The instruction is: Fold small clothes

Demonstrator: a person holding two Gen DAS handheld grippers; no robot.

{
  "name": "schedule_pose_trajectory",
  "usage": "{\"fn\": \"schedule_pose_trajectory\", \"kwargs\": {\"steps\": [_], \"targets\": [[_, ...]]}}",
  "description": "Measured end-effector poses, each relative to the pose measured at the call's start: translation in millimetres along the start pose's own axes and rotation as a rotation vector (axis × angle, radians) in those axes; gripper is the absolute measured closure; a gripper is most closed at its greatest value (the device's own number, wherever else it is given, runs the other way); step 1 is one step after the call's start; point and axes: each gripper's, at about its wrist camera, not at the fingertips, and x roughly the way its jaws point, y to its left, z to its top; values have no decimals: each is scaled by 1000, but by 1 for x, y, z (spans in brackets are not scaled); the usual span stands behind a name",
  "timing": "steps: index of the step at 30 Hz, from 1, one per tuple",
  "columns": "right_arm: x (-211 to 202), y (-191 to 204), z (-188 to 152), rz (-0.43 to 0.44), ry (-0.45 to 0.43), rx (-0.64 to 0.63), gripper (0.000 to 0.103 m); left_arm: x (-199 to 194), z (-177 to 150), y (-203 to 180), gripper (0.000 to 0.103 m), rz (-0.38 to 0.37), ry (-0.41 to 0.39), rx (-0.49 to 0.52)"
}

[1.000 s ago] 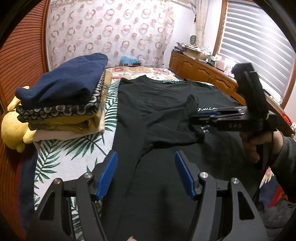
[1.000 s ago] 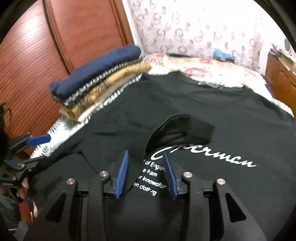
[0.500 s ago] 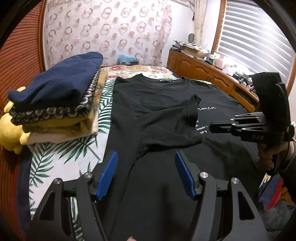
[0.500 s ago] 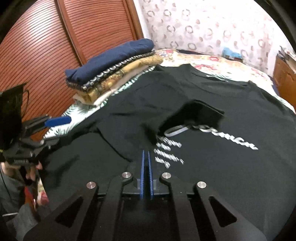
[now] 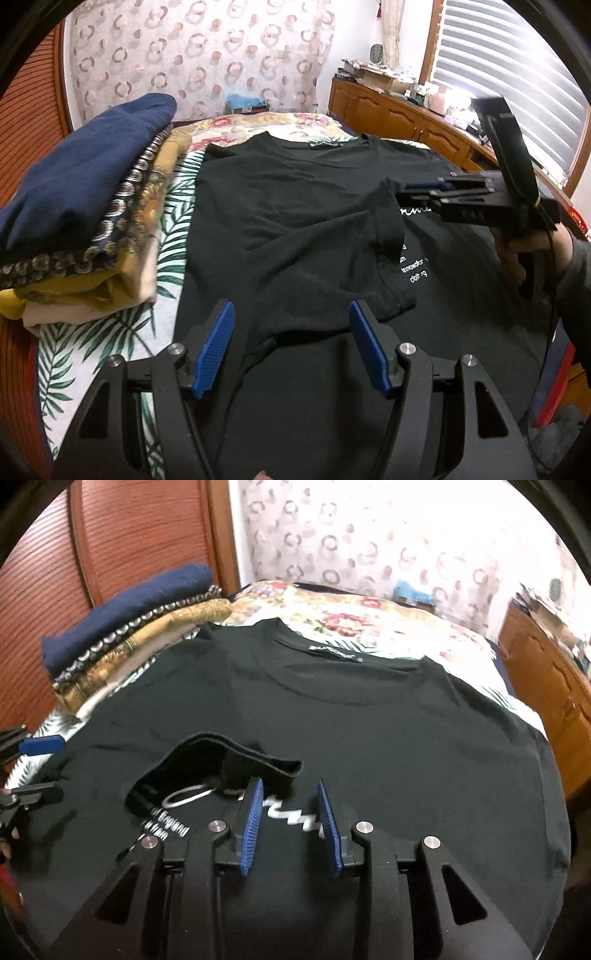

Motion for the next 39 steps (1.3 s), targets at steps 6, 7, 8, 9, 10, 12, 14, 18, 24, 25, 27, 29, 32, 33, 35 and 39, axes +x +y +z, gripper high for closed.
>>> {"fn": "schedule_pose_trajectory", "kwargs": {"steps": [6, 7, 8, 9, 10, 12, 14, 18, 24, 25, 27, 29, 32, 33, 35, 39], "targets": [[8, 1, 10, 47, -37, -82, 98, 7, -2, -1, 39, 4, 32, 11], [8, 1, 10, 51, -42, -86, 101, 8, -3, -1, 39, 4, 35, 12], [5, -1, 10, 61, -53, -87, 102, 8, -3, 0, 39, 3, 38, 10], [2, -3, 9, 68, -69, -84, 102, 7, -3, -1, 39, 1, 36, 8], [-4, -6, 8, 66, -94, -80, 103, 8, -3, 0, 39, 0, 37, 7], [-15, -10, 9, 47, -137, -66, 103, 7, -3, 0, 38, 1, 38, 10], [-26, -16, 10, 8, -177, -47, 103, 8, -3, -2, 38, 6, 40, 16], [-34, -28, 8, -128, -206, -32, 103, 9, -1, -2, 37, 0, 39, 14], [-37, -49, -1, -103, -152, 23, 101, 9, 0, 4, 37, 15, 27, 4], [-40, -51, -3, -96, -146, 36, 99, 8, 0, 4, 37, 17, 24, 3], [-49, -57, -10, -96, -140, 52, 95, 6, 0, 5, 37, 20, 18, 0], [-60, -63, -19, -94, -141, 63, 86, 4, 0, 6, 37, 20, 15, -2], [-78, -76, -36, -117, -131, 78, 68, 7, 0, 5, 37, 24, 20, 1], [-83, -82, -42, -128, -131, 85, 66, 8, 0, 4, 37, 27, 21, 2], [-97, -98, -57, -160, -122, 109, 66, 9, 1, 2, 37, 31, 23, 6], [-114, -141, -86, -227, -92, 178, 66, 10, 5, -1, 37, 35, 16, 12]]}}
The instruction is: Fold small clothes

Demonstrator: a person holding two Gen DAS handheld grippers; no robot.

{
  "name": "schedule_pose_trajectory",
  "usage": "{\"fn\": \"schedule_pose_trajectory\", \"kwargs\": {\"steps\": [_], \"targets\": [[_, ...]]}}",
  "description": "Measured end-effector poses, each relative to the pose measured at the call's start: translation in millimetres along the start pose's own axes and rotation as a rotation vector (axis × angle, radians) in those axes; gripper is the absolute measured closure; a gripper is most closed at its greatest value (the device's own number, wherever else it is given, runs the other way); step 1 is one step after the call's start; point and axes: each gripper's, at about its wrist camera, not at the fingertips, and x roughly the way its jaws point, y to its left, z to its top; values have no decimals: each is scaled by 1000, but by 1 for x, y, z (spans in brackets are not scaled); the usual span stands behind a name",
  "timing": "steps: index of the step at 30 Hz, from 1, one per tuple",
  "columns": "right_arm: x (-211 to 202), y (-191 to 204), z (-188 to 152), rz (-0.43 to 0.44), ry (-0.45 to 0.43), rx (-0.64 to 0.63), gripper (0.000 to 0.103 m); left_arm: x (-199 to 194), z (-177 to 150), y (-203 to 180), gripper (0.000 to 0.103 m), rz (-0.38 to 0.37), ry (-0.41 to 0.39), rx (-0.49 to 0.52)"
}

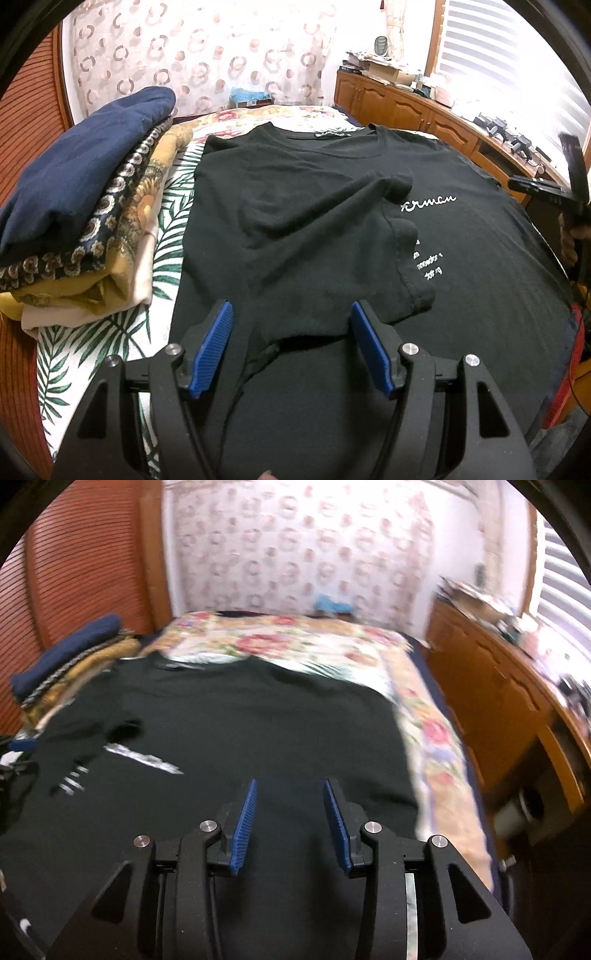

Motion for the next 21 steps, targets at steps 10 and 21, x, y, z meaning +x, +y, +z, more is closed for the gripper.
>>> {"fn": "schedule_pose_trajectory", "kwargs": {"steps": [10, 21], "targets": [[2, -87, -33, -65, 60, 190, 66, 15, 10, -12, 37, 29, 16, 17], [26, -96, -16, 20, 86, 251, 66, 22, 12, -19, 16, 23, 46, 61]]}}
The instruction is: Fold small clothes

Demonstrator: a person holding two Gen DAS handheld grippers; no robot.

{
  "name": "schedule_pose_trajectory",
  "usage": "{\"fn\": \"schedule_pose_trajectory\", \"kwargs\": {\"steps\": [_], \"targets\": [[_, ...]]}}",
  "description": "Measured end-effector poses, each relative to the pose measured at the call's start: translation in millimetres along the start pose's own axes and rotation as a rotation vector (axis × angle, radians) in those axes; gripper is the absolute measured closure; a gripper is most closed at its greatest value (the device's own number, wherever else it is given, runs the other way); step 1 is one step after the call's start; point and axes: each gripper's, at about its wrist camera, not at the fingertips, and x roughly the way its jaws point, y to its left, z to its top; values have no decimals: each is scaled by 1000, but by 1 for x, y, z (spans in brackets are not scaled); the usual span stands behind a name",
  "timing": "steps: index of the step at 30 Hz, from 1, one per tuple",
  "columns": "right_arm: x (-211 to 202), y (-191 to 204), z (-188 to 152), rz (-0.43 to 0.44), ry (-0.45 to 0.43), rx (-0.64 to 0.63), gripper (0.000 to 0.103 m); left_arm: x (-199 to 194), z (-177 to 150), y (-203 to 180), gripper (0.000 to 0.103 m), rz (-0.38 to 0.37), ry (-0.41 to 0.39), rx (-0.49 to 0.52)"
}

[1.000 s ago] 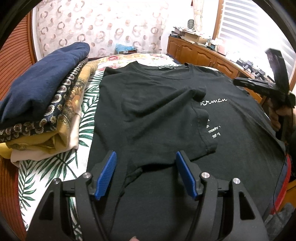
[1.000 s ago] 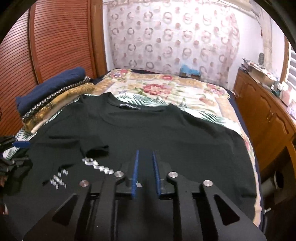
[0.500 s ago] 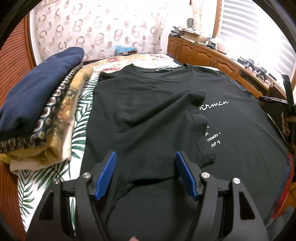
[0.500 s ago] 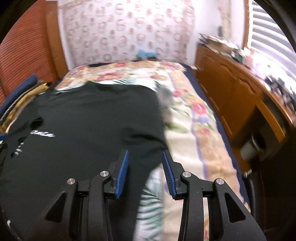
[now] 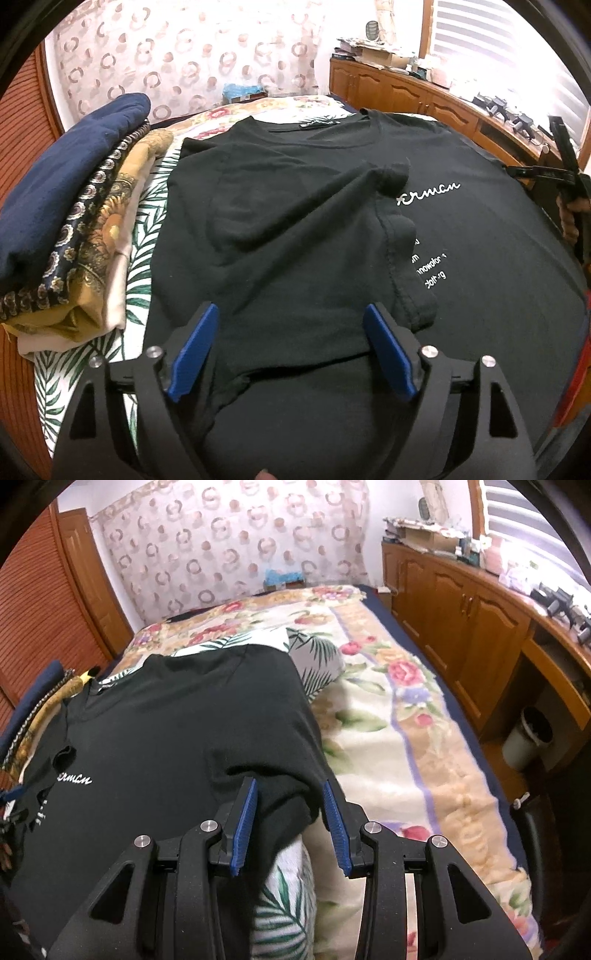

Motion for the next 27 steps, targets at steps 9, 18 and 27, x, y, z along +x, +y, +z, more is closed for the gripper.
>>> {"fn": "schedule_pose_trajectory", "kwargs": {"steps": [9, 18, 27], "targets": [[10, 0, 10, -9, 1, -4, 96, 3, -1, -2, 7, -5, 18, -7], [-28, 36, 23, -53, -155, -146, 101, 5, -1, 0, 4, -3, 21, -12], [-21, 119, 4, 81, -96, -363, 101, 6, -1, 2, 2, 1, 22, -15]]}}
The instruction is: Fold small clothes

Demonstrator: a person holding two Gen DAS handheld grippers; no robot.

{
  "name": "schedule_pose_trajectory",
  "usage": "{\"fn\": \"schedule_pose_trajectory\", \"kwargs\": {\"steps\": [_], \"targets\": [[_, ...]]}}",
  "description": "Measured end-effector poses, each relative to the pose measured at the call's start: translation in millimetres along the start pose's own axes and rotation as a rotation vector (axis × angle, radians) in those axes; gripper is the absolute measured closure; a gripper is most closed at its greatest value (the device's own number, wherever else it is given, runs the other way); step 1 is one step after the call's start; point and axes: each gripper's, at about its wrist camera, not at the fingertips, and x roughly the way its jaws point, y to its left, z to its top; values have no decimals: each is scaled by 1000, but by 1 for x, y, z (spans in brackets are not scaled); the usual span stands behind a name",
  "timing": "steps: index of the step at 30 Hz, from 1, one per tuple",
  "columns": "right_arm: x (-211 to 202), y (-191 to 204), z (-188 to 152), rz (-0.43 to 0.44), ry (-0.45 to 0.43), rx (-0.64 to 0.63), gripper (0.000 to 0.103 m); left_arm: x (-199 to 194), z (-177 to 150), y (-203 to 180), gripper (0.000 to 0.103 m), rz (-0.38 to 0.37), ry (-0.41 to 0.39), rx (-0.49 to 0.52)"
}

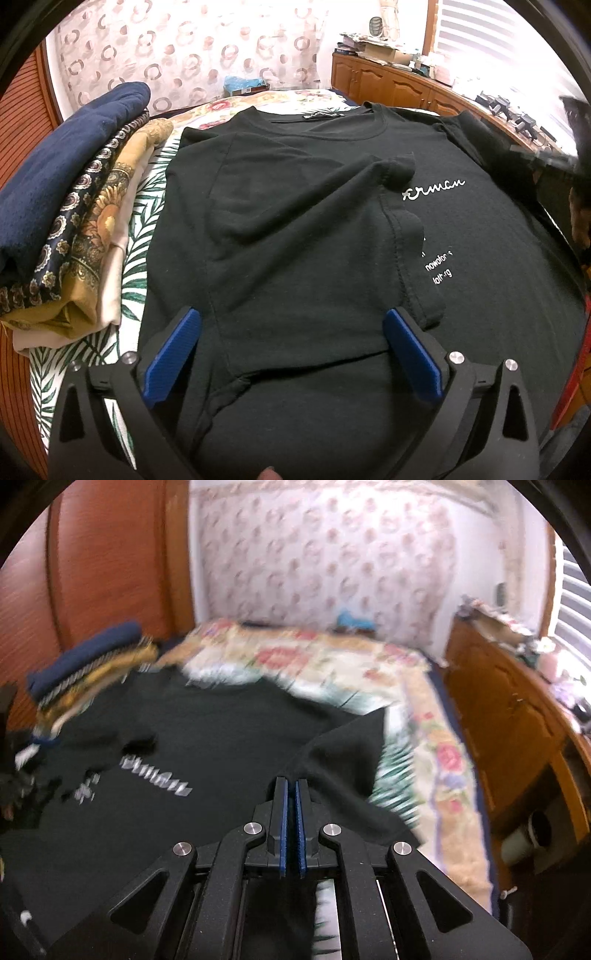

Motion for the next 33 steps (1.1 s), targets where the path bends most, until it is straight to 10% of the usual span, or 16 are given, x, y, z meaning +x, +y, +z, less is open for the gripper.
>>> {"fn": "schedule_pose_trajectory", "kwargs": {"steps": [13, 21, 31, 33], "targets": [[-18, -1, -24, 1, 18, 60, 75, -2, 0, 1, 2, 3, -7, -6], [-22, -45, -30, -94, 26, 154, 66, -37, 2, 6, 2, 54, -149, -53], [26, -67, -34, -133, 118, 204, 65, -79, -1, -5, 2, 1, -255, -82], [27, -62, -34, -128, 119, 176, 78, -83, -1, -8, 2, 2, -267, -78]]}}
